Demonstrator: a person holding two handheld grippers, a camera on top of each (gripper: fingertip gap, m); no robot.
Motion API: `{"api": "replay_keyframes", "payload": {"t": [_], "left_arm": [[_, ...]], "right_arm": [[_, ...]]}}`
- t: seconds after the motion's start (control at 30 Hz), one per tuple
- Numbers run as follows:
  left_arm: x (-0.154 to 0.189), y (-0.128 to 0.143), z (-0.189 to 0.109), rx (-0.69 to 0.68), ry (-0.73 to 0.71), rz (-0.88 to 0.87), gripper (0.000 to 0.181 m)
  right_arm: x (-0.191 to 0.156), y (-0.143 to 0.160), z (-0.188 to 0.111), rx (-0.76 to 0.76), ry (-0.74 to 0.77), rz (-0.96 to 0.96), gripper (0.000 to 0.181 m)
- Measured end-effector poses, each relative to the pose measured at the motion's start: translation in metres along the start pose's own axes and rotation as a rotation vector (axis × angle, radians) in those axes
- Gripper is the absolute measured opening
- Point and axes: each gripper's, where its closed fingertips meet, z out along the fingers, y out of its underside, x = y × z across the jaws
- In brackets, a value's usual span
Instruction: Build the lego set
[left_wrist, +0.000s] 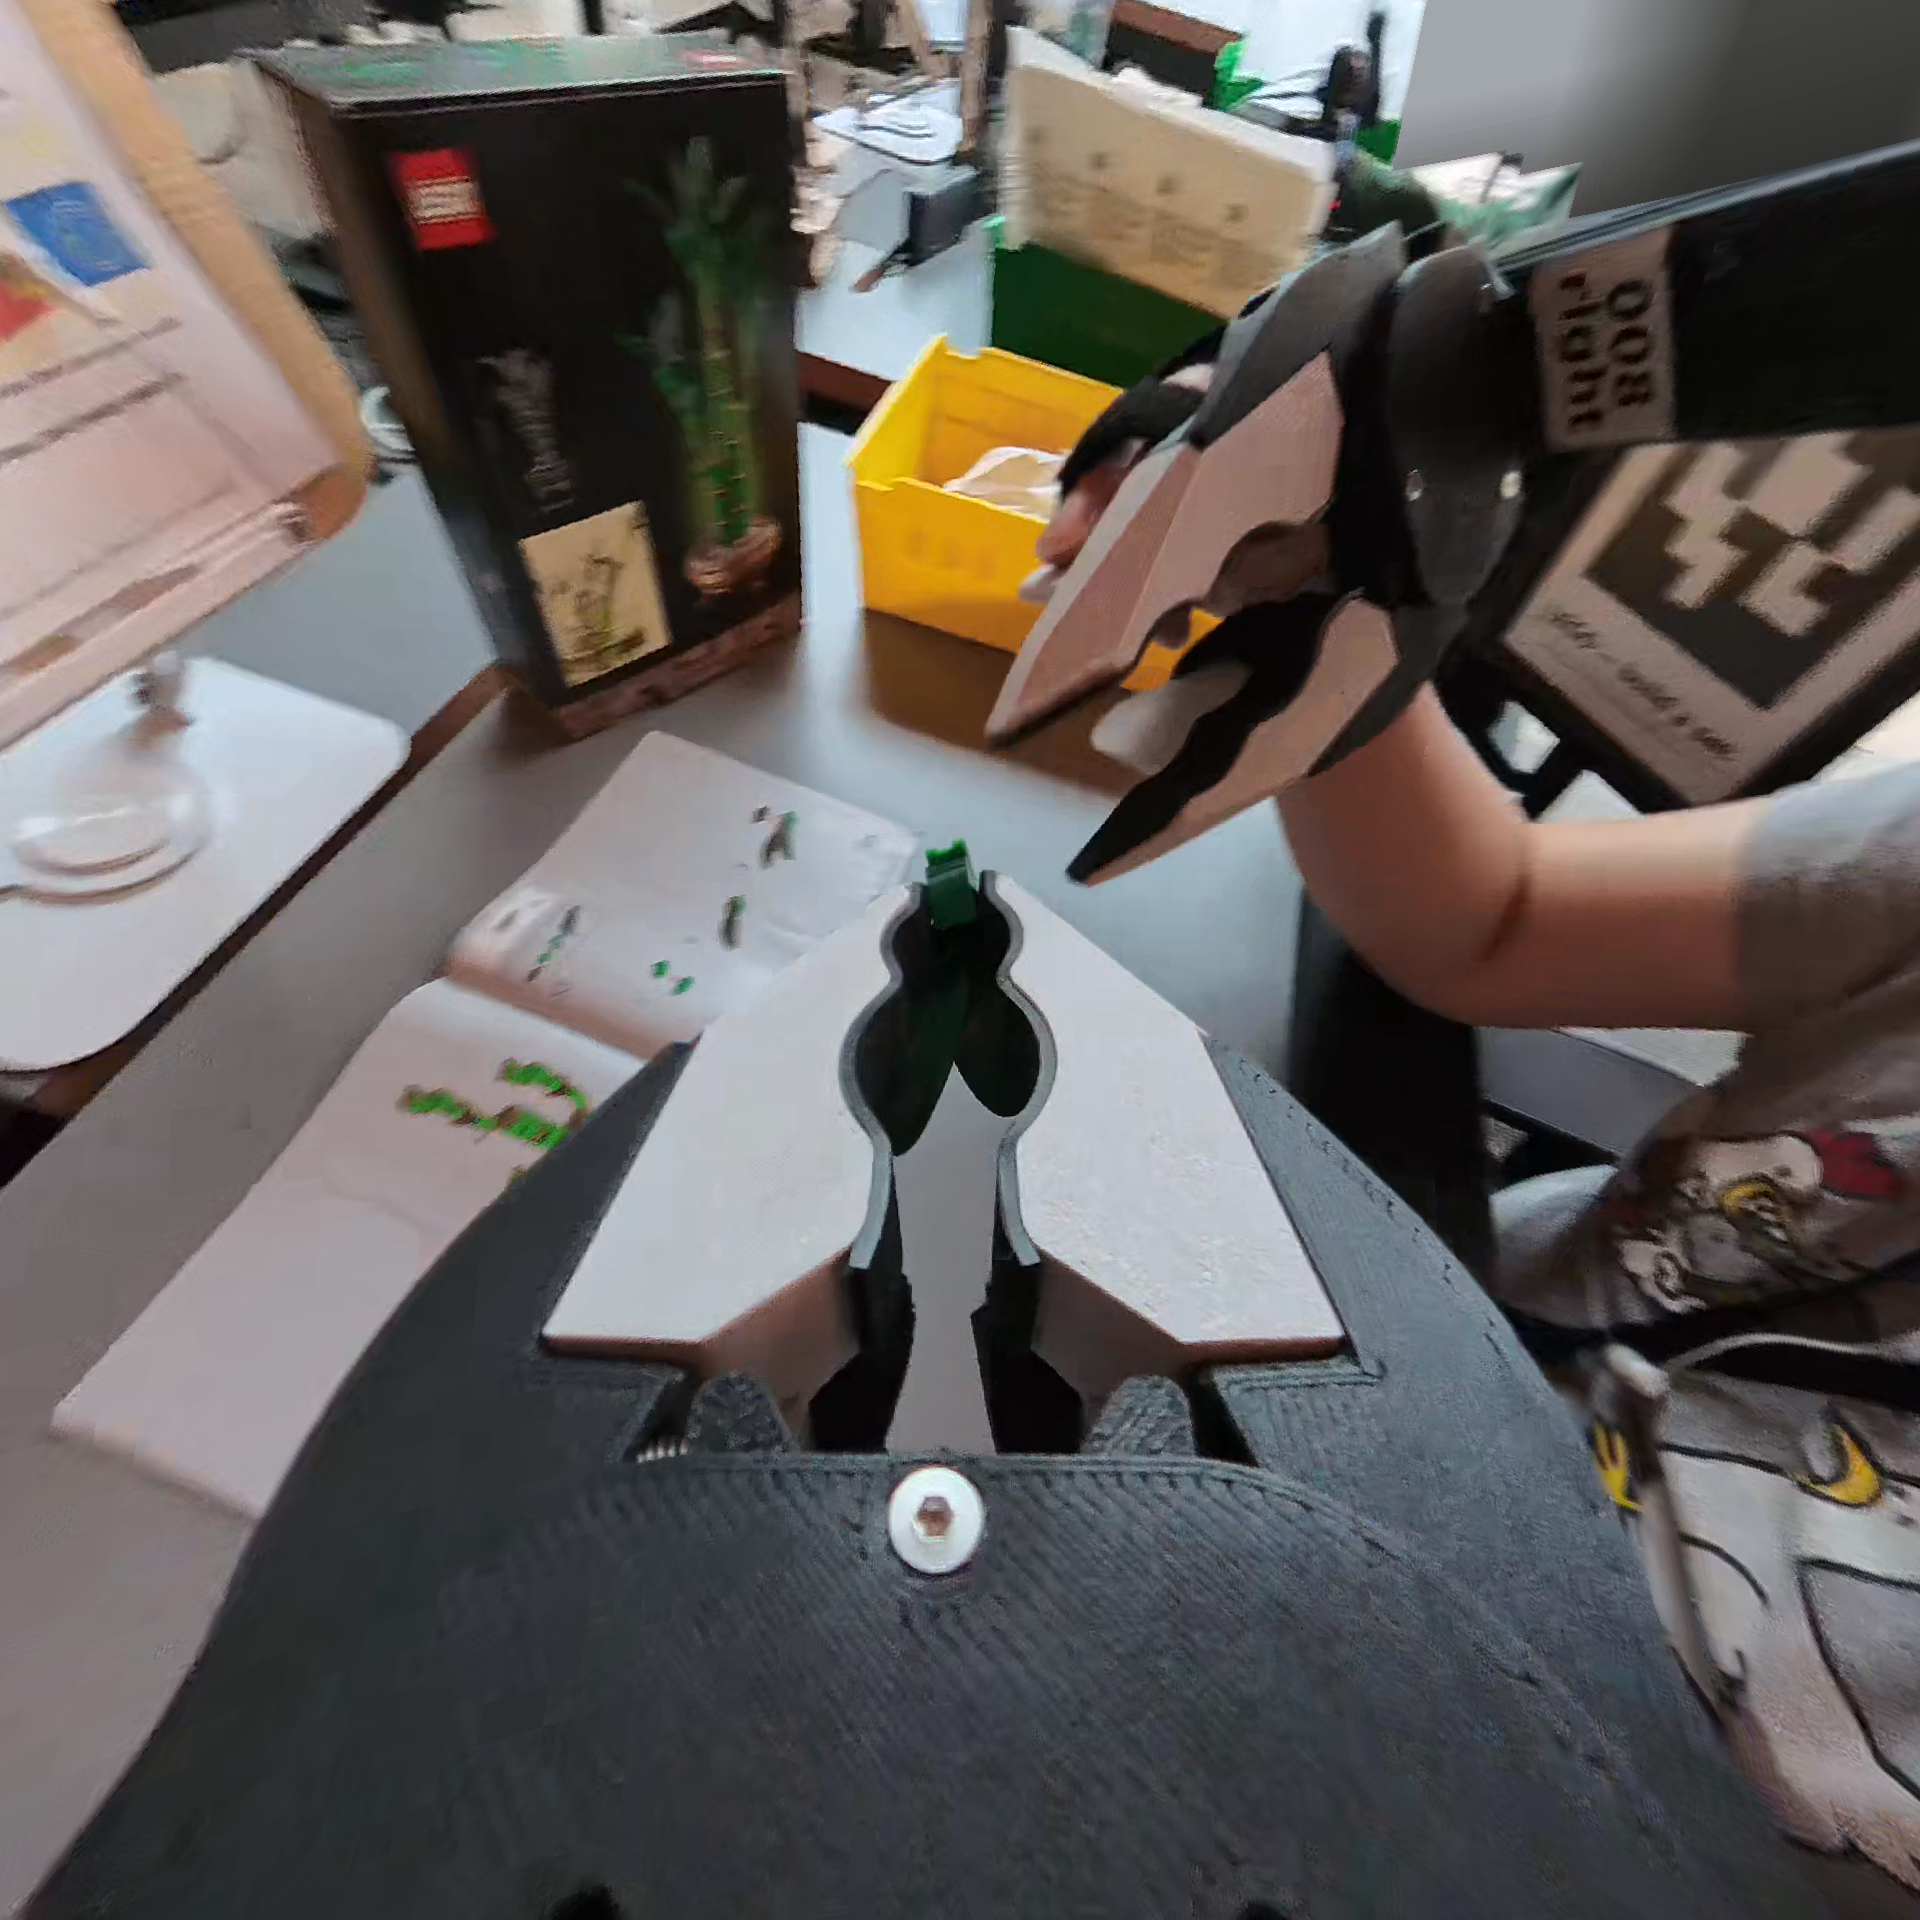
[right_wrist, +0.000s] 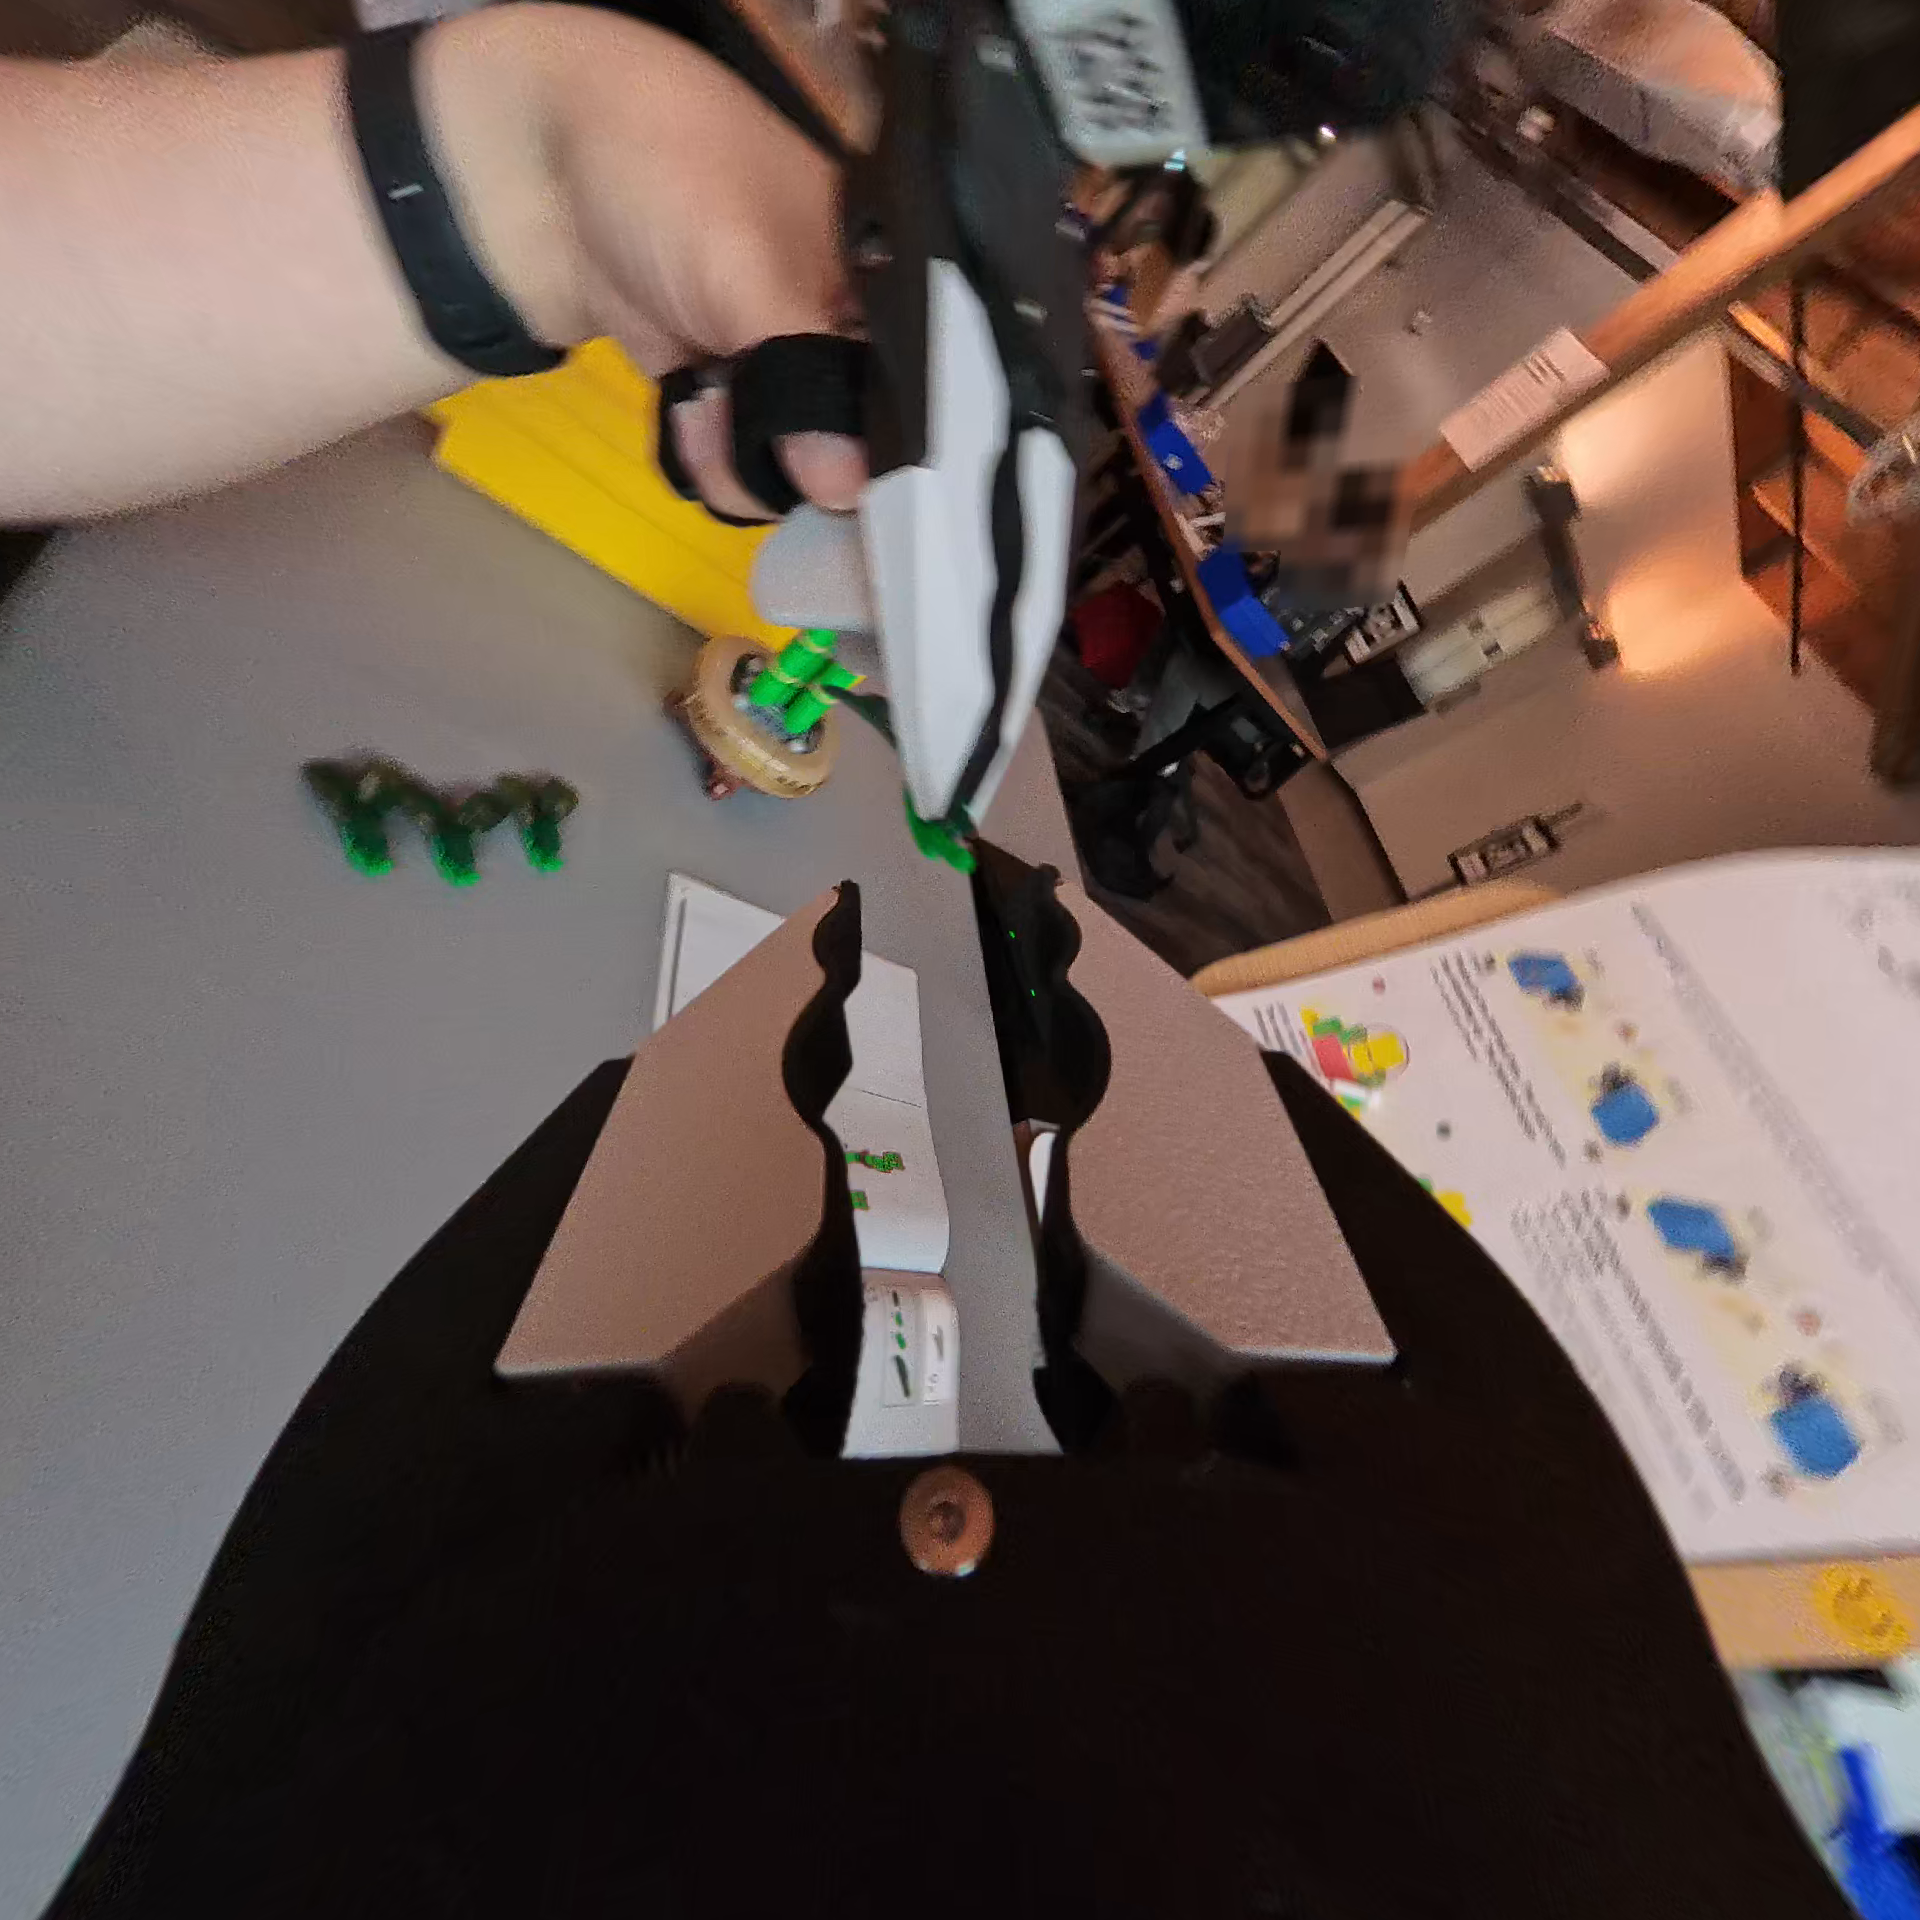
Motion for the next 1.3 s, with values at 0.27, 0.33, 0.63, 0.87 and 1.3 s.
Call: {"api": "replay_keyframes", "payload": {"t": [0.27, 0.33, 0.63, 0.87, 1.3], "left_arm": [[-0.059, 0.003, -0.038, 0.017, -0.358, -0.027, 0.007], [-0.060, 0.002, -0.038, 0.009, -0.398, -0.014, 0.007], [-0.057, 0.001, -0.028, -0.036, -0.458, 0.047, 0.007], [-0.062, 0.001, -0.028, -0.047, -0.498, 0.055, 0.007], [-0.122, 0.010, -0.043, -0.200, -1.018, 0.171, 0.007]], "right_arm": [[0.147, 0.144, -0.098, -0.434, 1.125, 0.613, 0.032], [0.149, 0.158, -0.112, -0.491, 1.196, 0.608, 0.036], [0.143, 0.174, -0.103, -0.510, 1.149, 0.680, 0.049], [0.141, 0.180, -0.101, -0.527, 1.134, 0.698, 0.052], [0.130, 0.198, -0.083, -0.565, 1.030, 0.748, 0.058]]}}
